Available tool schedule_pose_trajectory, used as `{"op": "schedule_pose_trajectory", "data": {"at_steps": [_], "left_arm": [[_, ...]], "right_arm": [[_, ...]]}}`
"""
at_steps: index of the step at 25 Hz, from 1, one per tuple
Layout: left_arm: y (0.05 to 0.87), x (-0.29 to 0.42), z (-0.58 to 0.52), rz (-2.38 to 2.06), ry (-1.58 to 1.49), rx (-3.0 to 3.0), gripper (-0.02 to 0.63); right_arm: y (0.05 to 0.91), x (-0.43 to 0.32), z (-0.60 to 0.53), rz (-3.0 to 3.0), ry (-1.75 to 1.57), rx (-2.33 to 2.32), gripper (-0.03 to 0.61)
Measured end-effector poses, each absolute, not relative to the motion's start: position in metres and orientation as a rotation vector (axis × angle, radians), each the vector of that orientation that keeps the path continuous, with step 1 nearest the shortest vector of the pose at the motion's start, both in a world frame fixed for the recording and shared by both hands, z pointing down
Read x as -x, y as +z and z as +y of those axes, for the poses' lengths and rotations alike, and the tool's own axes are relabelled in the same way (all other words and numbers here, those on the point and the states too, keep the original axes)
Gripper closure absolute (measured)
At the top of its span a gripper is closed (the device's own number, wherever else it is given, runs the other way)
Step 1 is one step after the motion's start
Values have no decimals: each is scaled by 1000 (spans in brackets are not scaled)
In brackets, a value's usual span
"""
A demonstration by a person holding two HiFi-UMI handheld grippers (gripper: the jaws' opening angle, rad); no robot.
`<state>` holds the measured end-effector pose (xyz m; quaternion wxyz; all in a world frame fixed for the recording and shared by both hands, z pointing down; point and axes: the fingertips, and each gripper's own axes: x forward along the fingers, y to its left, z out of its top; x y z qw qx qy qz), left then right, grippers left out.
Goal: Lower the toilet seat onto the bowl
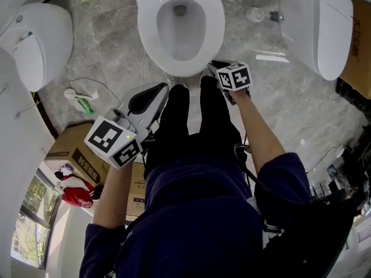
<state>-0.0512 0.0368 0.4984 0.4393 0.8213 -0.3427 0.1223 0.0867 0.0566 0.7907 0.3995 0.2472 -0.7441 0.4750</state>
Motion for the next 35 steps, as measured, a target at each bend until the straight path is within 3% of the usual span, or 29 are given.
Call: {"op": "schedule_pose_trajectory", "data": {"at_steps": [35], "left_arm": [[552, 57, 43, -809, 335, -1958, 611]], "right_arm": [[872, -92, 75, -1735, 1265, -628, 531]]}}
